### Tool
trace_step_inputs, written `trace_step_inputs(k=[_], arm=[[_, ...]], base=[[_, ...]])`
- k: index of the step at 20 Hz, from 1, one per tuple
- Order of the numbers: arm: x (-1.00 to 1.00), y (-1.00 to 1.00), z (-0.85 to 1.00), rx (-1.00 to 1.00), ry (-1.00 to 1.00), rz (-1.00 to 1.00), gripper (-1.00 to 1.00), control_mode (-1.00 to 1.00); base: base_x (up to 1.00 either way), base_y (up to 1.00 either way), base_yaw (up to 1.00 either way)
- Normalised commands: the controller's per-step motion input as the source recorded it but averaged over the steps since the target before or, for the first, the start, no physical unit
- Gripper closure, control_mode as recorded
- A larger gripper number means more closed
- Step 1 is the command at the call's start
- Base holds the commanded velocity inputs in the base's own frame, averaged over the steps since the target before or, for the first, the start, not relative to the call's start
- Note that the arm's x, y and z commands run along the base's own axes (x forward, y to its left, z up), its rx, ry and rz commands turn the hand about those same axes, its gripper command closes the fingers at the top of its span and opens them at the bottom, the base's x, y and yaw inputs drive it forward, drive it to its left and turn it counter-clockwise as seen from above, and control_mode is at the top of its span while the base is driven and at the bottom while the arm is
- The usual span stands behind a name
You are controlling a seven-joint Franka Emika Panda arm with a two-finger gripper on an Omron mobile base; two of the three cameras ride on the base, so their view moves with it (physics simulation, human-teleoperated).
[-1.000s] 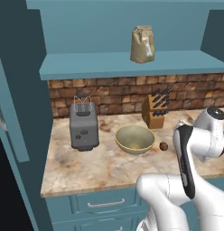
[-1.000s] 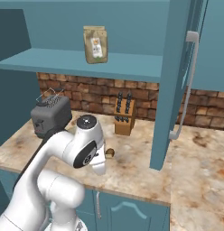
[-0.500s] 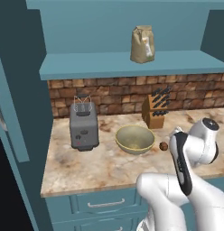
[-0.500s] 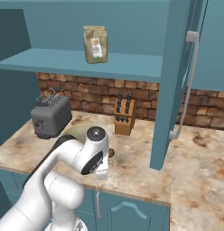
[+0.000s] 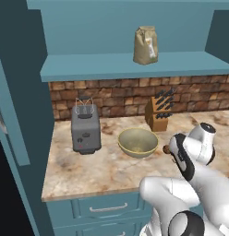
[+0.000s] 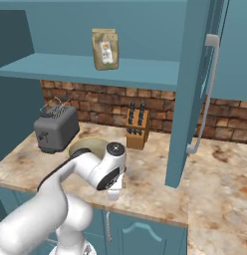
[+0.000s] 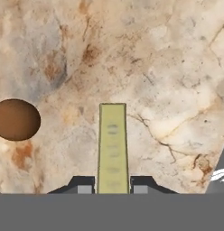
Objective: Pick the egg and butter from the fridge and place them by the bowl for mixing.
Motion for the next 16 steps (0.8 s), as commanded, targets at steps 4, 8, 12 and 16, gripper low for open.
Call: trace_step_inputs(k=[4,8,12,16], arm=[[0.20,0.04,-0.26,0.08,0.03,-0.02,1.00,-1.00],[0.25,0.00,-0.30,0.06,0.00,-0.01,1.00,-1.00],[0.25,0.00,-0.26,0.05,0.00,0.00,1.00,-1.00],[0.27,0.00,-0.16,0.03,0.01,0.00,1.00,-1.00]], base=[[0.00,0.00,0.00],[0.00,0.00,0.00],[0.00,0.00,0.00],[0.00,0.00,0.00]])
